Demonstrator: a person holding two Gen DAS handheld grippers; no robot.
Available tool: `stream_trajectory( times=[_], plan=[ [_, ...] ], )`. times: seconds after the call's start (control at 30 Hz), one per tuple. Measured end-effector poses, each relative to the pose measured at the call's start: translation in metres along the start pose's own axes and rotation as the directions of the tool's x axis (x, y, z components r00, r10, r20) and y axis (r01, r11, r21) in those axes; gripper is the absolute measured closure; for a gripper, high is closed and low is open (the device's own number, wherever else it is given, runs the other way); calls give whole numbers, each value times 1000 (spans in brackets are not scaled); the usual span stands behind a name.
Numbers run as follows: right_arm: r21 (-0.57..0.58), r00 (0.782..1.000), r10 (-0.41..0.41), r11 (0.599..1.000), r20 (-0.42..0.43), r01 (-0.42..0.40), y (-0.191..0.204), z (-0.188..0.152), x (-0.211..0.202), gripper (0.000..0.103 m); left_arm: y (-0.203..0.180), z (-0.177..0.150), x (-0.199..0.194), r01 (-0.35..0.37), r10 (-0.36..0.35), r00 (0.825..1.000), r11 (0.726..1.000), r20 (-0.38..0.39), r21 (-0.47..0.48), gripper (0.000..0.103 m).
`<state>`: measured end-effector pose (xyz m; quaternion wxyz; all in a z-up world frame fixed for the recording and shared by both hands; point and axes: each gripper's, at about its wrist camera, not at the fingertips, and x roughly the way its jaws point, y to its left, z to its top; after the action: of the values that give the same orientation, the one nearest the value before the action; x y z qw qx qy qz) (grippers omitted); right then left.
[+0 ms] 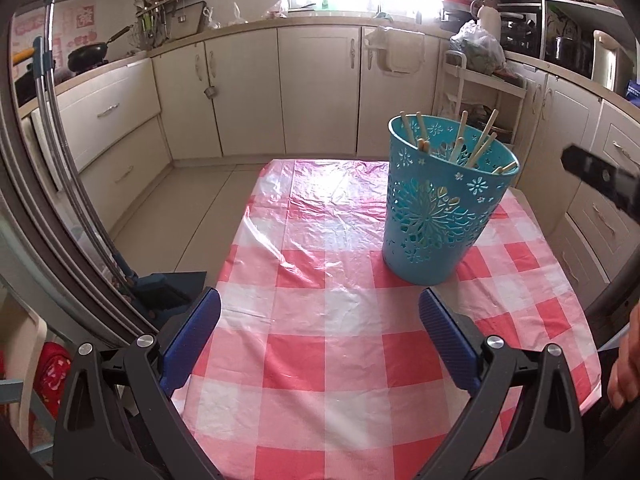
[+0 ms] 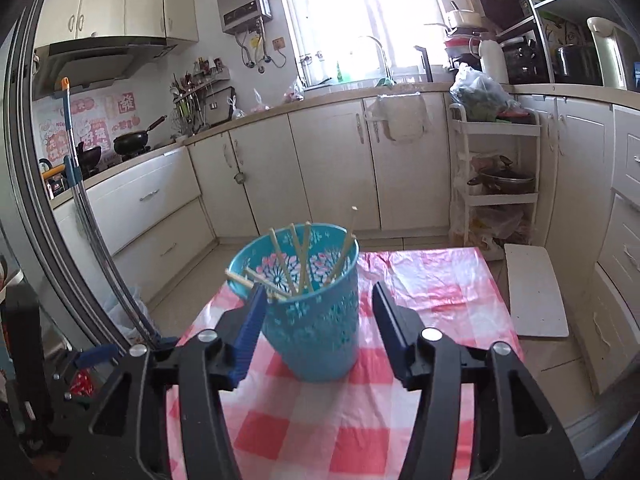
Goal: Organize utensils
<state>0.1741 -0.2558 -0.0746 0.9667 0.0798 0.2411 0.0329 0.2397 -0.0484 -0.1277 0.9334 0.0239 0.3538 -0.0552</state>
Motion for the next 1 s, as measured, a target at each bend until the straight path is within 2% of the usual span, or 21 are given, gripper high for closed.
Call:
stream_trajectory(
  times=[0.13,0.3,0.5,0.77,1.0],
  plan=[
    [39,998,-20,999,-64,23,-4,-17,-31,26,-4,-1,-27,-6,6,1000,1000,9,14,8],
    [97,994,-4,995,-105,15,1,-27,-61,16,-8,-4,-68,-10,7,998,999,55,50,8],
    [92,994,6,996,-112,4,16,-27,-94,11,-10,-8,-118,-9,3,995,998,95,69,8],
    [70,994,-14,997,-108,21,33,-26,-138,7,-13,-20,-169,0,-1,1000,997,16,81,8],
    [79,994,-32,996,-105,41,47,-37,-174,7,-8,-38,-211,8,-10,1000,999,27,48,8]
  ],
)
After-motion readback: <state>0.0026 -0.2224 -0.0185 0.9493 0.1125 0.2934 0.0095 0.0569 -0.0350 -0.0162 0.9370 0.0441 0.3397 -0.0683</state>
